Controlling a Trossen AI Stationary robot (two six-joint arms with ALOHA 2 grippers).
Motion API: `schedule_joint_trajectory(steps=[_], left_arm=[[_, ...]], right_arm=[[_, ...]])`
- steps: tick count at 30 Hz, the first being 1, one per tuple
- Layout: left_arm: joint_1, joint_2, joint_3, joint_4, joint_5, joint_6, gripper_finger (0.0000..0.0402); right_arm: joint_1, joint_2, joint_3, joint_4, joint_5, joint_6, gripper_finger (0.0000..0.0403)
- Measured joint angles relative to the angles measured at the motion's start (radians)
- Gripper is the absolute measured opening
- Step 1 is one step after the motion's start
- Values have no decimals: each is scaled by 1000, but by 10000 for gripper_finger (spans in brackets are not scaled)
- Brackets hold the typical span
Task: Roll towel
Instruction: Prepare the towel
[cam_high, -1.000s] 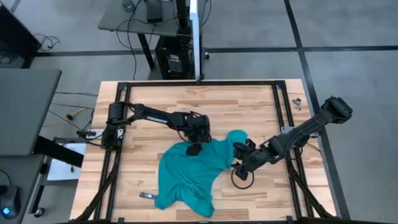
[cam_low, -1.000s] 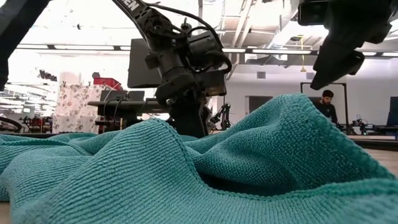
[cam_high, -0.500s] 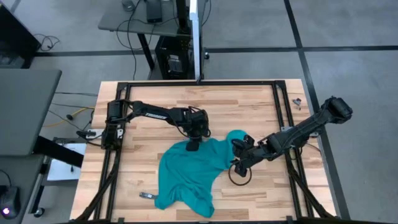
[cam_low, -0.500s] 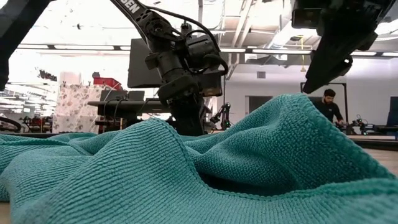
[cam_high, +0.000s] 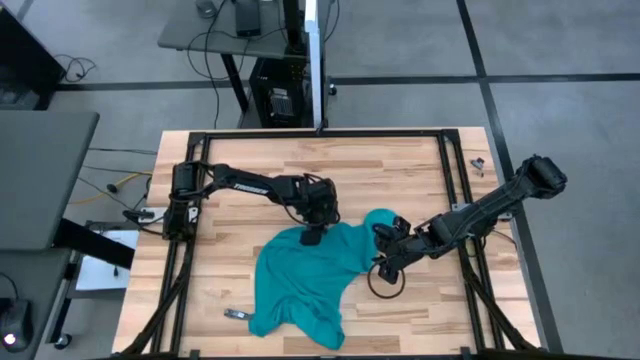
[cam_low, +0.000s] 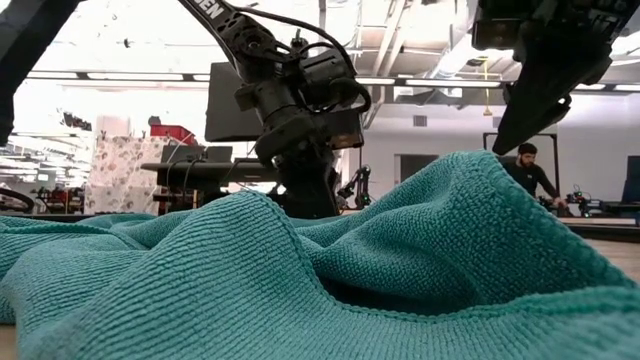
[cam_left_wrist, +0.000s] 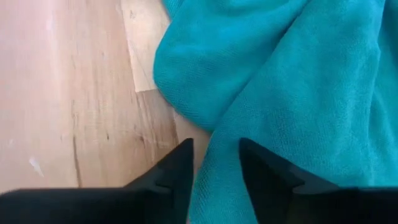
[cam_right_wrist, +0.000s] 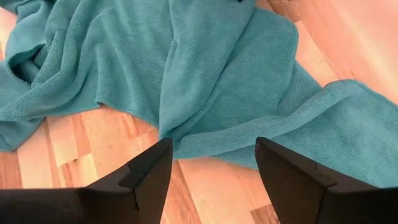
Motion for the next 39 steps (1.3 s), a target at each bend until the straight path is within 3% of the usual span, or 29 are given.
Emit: schedule_joint_trajectory(steps=[7, 10, 17, 25, 31, 39], left_arm=[[1, 0, -21, -24, -66, 51, 150], [-2, -2, -21, -55, -70, 74, 124], [-10, -2, -21, -71, -63, 132, 12], [6, -47, 30, -210, -158, 59, 0], [92, -206, 45, -250, -271, -32, 0], [331, -333, 45, -326, -354, -112, 0]], right_arm=[[0, 0, 0, -6, 0, 0, 221], [0, 0, 0, -10, 0, 0, 221], [-1, 0, 0, -13, 0, 0, 221], [-11, -2, 0, -14, -1, 26, 221], [-56, -11, 0, -13, -2, 42, 221], [-166, -23, 1, -15, -35, -25, 221]])
